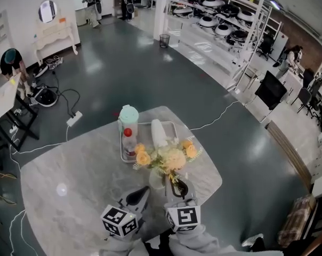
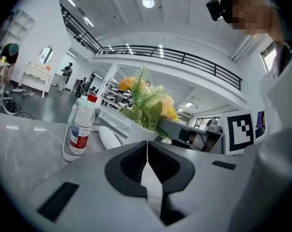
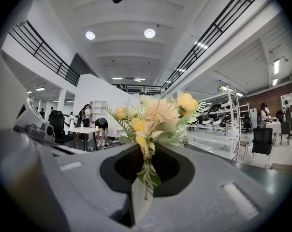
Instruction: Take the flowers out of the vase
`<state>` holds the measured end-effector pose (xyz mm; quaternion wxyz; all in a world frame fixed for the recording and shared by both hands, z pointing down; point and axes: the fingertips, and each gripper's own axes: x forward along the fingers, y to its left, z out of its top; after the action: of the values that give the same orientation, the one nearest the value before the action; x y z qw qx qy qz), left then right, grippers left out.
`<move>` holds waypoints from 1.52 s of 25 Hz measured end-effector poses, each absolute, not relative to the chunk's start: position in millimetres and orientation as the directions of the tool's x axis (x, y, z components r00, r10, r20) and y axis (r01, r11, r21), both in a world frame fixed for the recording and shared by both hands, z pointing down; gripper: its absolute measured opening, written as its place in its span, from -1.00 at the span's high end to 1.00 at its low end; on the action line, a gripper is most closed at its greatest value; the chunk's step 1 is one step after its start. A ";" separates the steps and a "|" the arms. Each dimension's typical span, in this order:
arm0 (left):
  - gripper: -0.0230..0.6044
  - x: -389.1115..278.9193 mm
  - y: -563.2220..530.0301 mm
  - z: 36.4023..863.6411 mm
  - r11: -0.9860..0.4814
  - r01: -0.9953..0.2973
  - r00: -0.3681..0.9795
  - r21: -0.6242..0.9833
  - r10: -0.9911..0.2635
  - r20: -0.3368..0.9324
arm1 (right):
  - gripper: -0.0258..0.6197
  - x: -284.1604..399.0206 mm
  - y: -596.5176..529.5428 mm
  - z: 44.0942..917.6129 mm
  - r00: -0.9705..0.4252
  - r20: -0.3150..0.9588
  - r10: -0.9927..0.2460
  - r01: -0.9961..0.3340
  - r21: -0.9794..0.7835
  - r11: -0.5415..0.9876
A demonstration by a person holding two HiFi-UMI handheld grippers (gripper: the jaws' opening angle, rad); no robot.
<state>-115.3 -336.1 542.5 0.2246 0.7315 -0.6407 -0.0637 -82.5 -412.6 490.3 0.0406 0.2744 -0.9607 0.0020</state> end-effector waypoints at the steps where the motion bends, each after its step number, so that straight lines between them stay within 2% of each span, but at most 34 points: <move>1: 0.90 -115.1 -337.0 541.9 -0.077 -0.909 0.170 0.409 -0.966 0.195 | 0.80 -82.7 -412.8 489.6 -0.848 0.077 -0.525 -0.525 0.017 0.851; 12: 0.90 -118.2 -348.9 527.6 -0.060 -0.912 0.144 0.406 -0.973 0.181 | 0.83 -79.2 -413.5 483.4 -0.862 0.066 -0.502 -0.501 0.023 0.865; 38: 0.90 -114.7 -384.6 483.7 -0.046 -0.915 0.134 0.400 -0.972 0.193 | 0.83 -84.8 -425.9 399.5 -0.891 -0.116 -0.439 -0.449 0.079 0.890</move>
<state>-114.7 -384.6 483.7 0.2189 0.7203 -0.6550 -0.0649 -84.8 -425.9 399.5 -0.0474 0.2287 -0.9709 -0.0520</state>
